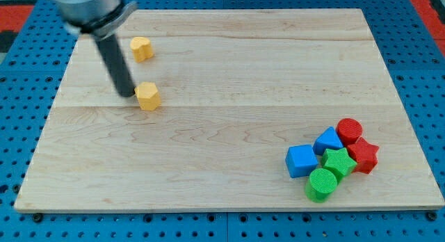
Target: Put the yellow hexagon top of the blue cube
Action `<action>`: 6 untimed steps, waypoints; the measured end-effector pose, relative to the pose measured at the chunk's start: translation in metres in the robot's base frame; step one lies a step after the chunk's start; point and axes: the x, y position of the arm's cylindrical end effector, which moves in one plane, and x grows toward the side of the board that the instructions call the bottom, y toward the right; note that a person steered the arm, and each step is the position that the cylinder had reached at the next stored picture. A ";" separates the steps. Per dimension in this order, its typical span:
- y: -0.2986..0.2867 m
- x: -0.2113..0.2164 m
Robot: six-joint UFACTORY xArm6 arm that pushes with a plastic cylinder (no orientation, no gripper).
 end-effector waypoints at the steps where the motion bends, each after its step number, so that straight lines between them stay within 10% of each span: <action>1: 0.132 0.019; 4: 0.013 0.031; 6: 0.170 0.081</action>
